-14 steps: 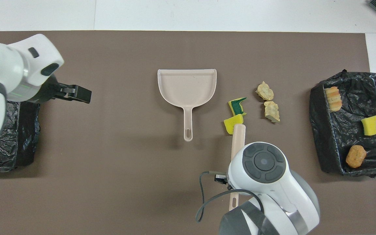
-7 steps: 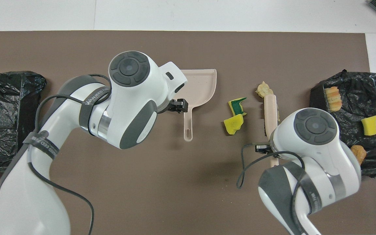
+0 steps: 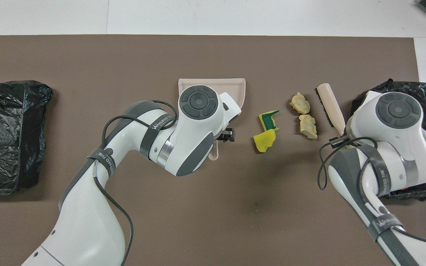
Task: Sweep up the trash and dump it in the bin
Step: 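Grasp the dustpan with the left gripper while the right gripper grasps the brush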
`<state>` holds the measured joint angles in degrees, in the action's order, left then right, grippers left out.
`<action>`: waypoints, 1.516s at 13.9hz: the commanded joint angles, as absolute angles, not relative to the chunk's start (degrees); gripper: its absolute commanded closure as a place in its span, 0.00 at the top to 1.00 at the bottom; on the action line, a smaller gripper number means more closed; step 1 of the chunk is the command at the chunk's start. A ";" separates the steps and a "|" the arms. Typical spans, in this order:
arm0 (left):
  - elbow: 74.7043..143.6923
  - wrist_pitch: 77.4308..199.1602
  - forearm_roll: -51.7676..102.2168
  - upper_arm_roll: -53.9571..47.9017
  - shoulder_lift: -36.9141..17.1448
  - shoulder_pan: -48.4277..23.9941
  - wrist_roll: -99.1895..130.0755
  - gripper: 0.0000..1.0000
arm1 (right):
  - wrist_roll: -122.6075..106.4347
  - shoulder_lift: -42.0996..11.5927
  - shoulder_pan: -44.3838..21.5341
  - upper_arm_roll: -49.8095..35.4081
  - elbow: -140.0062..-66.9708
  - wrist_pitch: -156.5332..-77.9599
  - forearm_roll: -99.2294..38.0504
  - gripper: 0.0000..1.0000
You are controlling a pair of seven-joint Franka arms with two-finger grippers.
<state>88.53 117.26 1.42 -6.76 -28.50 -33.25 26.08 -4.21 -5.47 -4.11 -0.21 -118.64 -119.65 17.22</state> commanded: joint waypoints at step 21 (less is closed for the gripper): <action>90.43 104.18 -1.41 -5.19 -16.89 -21.28 -16.38 0.00 | -1.08 -8.88 -6.58 -1.50 -118.91 -120.15 6.95 0.00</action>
<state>87.45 106.87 -0.55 -4.88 -20.89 -22.95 -8.98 -4.01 -9.63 -5.28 -1.20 -117.66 -120.25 8.78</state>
